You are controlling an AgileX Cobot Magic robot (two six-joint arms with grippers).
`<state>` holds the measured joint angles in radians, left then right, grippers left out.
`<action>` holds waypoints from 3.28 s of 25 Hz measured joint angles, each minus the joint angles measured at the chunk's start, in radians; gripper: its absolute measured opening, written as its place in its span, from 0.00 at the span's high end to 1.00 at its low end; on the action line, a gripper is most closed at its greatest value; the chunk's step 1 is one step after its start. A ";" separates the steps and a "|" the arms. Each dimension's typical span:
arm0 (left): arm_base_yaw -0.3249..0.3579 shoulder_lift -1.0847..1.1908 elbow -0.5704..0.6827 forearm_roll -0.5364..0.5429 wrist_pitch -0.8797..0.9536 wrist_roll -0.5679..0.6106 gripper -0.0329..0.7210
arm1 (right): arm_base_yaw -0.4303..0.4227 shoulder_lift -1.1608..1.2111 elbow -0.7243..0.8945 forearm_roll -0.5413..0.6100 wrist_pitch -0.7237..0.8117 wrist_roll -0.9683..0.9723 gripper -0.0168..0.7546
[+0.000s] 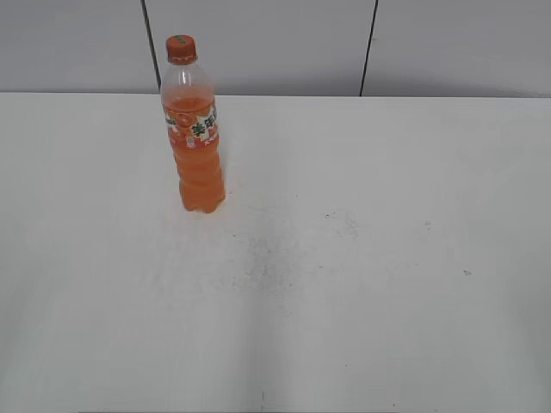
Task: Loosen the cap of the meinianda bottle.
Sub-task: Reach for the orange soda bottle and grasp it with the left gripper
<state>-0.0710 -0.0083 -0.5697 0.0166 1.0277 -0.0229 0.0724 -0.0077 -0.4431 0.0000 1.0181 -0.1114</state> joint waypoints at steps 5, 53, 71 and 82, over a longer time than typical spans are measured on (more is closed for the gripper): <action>0.000 0.002 0.000 0.008 0.000 0.000 0.17 | 0.000 0.000 0.000 0.000 0.000 0.000 0.22; 0.304 2.133 -0.719 1.755 -2.215 -1.021 0.29 | 0.000 0.000 0.000 0.011 -0.001 0.000 0.22; 0.069 2.276 -0.750 1.537 -2.157 -0.793 0.27 | 0.000 0.000 0.000 0.011 -0.001 0.000 0.22; 0.041 2.279 -0.750 1.538 -2.139 -0.776 0.42 | 0.000 0.000 0.000 0.011 -0.001 0.000 0.22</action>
<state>-0.0300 2.2703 -1.3200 1.5549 -1.1113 -0.7993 0.0724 -0.0077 -0.4431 0.0115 1.0173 -0.1114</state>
